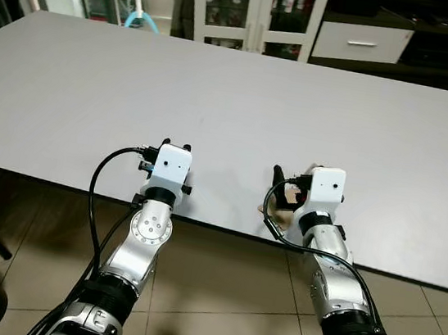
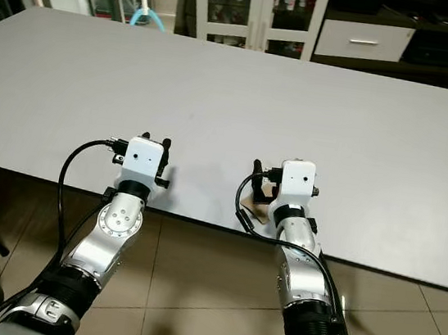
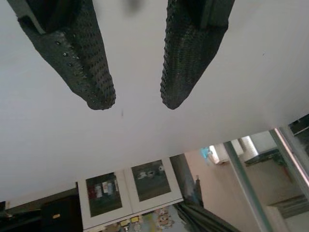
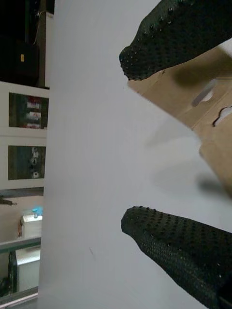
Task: Picking trash to rubbish bin
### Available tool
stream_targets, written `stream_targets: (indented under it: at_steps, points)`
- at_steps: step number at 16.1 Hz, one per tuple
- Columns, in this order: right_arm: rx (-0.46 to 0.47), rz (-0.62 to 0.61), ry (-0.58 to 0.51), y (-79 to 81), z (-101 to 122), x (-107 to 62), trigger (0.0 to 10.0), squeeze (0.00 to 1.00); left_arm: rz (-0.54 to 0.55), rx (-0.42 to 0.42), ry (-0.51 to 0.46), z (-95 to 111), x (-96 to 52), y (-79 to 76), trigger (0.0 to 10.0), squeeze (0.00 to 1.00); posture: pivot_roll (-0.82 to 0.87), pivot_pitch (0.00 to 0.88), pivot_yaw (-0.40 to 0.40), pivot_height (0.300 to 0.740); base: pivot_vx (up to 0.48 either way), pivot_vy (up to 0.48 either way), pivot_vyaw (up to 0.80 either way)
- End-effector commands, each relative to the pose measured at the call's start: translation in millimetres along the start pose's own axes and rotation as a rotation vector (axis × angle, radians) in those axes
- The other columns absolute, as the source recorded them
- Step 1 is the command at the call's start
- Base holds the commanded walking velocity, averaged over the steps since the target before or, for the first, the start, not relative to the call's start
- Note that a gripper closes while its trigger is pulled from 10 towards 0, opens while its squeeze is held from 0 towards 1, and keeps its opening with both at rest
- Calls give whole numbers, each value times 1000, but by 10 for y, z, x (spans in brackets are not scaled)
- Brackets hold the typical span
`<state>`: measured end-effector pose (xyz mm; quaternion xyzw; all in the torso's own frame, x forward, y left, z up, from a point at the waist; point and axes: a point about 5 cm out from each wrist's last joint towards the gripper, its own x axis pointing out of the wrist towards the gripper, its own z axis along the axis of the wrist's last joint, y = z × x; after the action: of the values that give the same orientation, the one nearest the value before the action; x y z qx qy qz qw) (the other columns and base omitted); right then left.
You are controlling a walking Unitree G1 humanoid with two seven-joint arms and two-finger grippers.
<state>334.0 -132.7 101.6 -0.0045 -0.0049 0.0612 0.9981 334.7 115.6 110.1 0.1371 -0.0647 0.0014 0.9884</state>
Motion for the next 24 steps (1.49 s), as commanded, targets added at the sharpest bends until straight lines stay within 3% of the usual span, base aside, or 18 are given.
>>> stream_targets:
  at_steps: [1,3,4,7,8,9,11,13,15,18,21,24]
  points:
    - [1,-19,22,-33,-19,10,10000,1000,-30,-5,20,-31,-7,-16,10000,0,-73,61,35,740,0,0,0]
    - [-1,-38,33,-63,-34,9,10000,1000,-117,-18,33,-61,-14,-79,10000,0,-73,62,34,740,0,0,0]
    - [-4,-46,36,-82,-38,9,10000,1000,-174,-78,46,-72,-9,-86,10000,0,-75,65,32,740,0,0,0]
    - [-11,-51,47,-102,-53,-1,10000,1000,-196,-98,64,-74,78,113,10000,0,-71,68,32,740,0,0,0]
    - [-15,-49,50,-97,-57,-3,10000,863,-221,-111,60,-54,117,202,10000,0,-69,71,31,740,0,0,0]
    - [-19,-48,50,-89,-58,-5,10000,0,-255,-110,47,-21,142,266,10000,0,-69,72,29,740,0,0,0]
    - [-23,-49,52,-98,-53,-5,10000,0,-389,-65,16,82,196,453,10000,0,-69,71,25,740,0,0,0]
    - [-7,-55,52,-152,-30,3,10000,0,-407,-23,-10,200,265,641,10000,0,-67,71,22,740,0,0,0]
    - [-10,-58,46,-198,2,11,10000,0,-427,-15,-31,285,292,700,10000,0,-65,70,18,740,0,0,0]
    - [-9,-111,-12,-335,162,20,10000,0,-484,-36,-30,285,261,648,10000,0,-73,68,13,740,0,0,0]
    - [-52,-234,-88,-618,402,38,10000,0,-588,-90,-1,223,176,426,10000,0,-77,59,6,740,0,0,0]
    - [-71,-277,-65,-761,403,32,10000,0,-651,-100,12,207,145,317,10000,0,-77,61,6,740,0,0,0]
